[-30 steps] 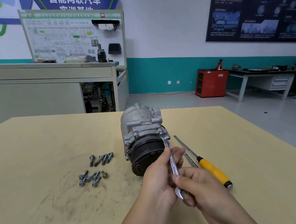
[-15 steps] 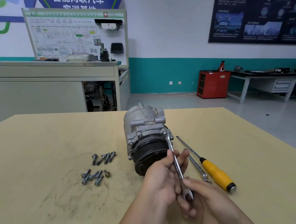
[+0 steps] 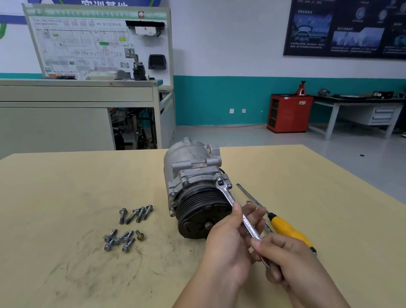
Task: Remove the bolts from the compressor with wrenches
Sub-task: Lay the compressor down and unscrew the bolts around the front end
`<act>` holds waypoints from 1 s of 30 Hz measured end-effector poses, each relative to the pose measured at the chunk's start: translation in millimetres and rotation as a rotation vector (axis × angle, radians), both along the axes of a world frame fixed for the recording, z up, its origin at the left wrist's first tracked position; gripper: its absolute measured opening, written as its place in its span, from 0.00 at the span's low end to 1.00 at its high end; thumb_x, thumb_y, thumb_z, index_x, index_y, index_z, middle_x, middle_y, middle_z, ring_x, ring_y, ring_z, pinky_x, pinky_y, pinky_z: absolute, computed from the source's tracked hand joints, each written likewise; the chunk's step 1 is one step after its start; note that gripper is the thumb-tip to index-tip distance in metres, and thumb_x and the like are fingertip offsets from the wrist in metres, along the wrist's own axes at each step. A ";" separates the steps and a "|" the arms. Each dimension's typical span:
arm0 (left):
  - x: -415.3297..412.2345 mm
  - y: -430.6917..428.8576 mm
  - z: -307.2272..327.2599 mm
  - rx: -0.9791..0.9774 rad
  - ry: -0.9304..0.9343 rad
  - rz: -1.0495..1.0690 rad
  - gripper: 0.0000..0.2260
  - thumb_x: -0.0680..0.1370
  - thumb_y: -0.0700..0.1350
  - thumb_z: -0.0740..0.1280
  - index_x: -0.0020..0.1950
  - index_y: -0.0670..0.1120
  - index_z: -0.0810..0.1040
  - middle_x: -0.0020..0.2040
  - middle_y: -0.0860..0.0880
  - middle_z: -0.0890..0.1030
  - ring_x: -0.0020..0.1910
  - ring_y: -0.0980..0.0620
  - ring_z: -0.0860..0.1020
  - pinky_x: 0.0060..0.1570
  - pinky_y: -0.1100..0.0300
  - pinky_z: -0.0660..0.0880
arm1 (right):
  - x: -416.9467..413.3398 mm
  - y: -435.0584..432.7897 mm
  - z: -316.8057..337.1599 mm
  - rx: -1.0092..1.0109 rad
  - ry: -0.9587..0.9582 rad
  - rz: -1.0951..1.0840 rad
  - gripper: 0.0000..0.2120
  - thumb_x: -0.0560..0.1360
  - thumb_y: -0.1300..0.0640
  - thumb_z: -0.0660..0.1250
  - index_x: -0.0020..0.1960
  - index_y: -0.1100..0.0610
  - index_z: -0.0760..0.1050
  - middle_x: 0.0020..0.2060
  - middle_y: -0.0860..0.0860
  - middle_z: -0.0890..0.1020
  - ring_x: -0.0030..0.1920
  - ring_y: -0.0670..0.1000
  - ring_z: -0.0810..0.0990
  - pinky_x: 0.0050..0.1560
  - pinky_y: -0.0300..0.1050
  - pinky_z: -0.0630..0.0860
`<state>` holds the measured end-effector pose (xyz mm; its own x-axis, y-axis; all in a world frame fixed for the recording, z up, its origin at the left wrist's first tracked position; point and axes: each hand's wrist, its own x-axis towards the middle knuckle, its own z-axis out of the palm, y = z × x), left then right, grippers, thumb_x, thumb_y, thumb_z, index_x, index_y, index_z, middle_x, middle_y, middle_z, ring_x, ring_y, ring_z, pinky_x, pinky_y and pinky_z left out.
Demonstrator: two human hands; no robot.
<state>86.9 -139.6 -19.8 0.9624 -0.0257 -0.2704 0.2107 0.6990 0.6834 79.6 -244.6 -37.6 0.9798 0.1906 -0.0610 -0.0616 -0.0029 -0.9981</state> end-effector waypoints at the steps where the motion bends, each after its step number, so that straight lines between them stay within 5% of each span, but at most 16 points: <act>1: 0.4 -0.3 0.0 0.002 -0.007 -0.005 0.13 0.80 0.52 0.59 0.44 0.47 0.78 0.40 0.50 0.85 0.41 0.55 0.81 0.36 0.60 0.72 | -1.0 -0.5 0.5 -0.059 -0.060 -0.029 0.19 0.72 0.62 0.69 0.22 0.56 0.72 0.20 0.55 0.67 0.19 0.47 0.61 0.21 0.34 0.60; 7: 1.0 -1.6 2.6 -0.068 -0.025 -0.005 0.13 0.81 0.50 0.59 0.43 0.44 0.76 0.41 0.45 0.85 0.41 0.52 0.82 0.42 0.56 0.74 | -12.9 1.9 9.8 -0.321 -0.357 -0.165 0.13 0.72 0.58 0.67 0.29 0.56 0.74 0.19 0.52 0.74 0.21 0.44 0.67 0.26 0.37 0.66; 12: 1.2 -6.4 7.1 -0.271 0.015 0.020 0.15 0.80 0.48 0.61 0.37 0.42 0.76 0.33 0.45 0.83 0.30 0.50 0.82 0.30 0.61 0.77 | -15.8 5.7 10.0 -0.534 -0.540 -0.252 0.14 0.71 0.59 0.67 0.28 0.52 0.70 0.23 0.52 0.74 0.25 0.48 0.69 0.30 0.44 0.68; 16: -0.3 -5.6 7.0 -0.310 0.014 0.047 0.18 0.80 0.48 0.61 0.32 0.42 0.76 0.30 0.45 0.81 0.28 0.50 0.81 0.29 0.61 0.77 | -13.5 4.5 16.9 -0.031 -0.071 0.009 0.20 0.78 0.60 0.60 0.29 0.57 0.78 0.20 0.55 0.72 0.20 0.50 0.68 0.22 0.39 0.66; 19: -2.3 -3.5 7.5 -0.327 -0.003 0.036 0.23 0.79 0.49 0.60 0.26 0.43 0.79 0.30 0.47 0.81 0.28 0.51 0.81 0.22 0.65 0.74 | -14.8 3.3 23.3 0.362 0.197 0.154 0.15 0.71 0.55 0.61 0.32 0.54 0.83 0.22 0.56 0.69 0.18 0.48 0.65 0.19 0.38 0.61; 24: -5.5 -4.5 10.7 -0.319 -0.017 0.033 0.19 0.79 0.50 0.60 0.32 0.43 0.78 0.28 0.48 0.79 0.26 0.52 0.80 0.14 0.69 0.64 | -13.6 0.8 27.0 0.479 0.371 0.215 0.11 0.65 0.54 0.64 0.30 0.61 0.72 0.17 0.52 0.62 0.15 0.46 0.59 0.18 0.38 0.61; 30: -4.7 -3.8 12.1 -0.181 -0.009 0.103 0.14 0.75 0.52 0.65 0.39 0.42 0.77 0.25 0.50 0.76 0.26 0.54 0.77 0.18 0.68 0.66 | -14.6 5.0 29.1 0.386 0.241 0.224 0.09 0.61 0.56 0.67 0.27 0.61 0.72 0.16 0.50 0.58 0.15 0.45 0.56 0.20 0.36 0.57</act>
<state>82.3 -143.4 -7.6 0.9649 0.0257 -0.2615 0.1259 0.8281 0.5462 65.0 -239.6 -8.5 0.8790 0.4476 -0.1643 -0.3305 0.3237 -0.8866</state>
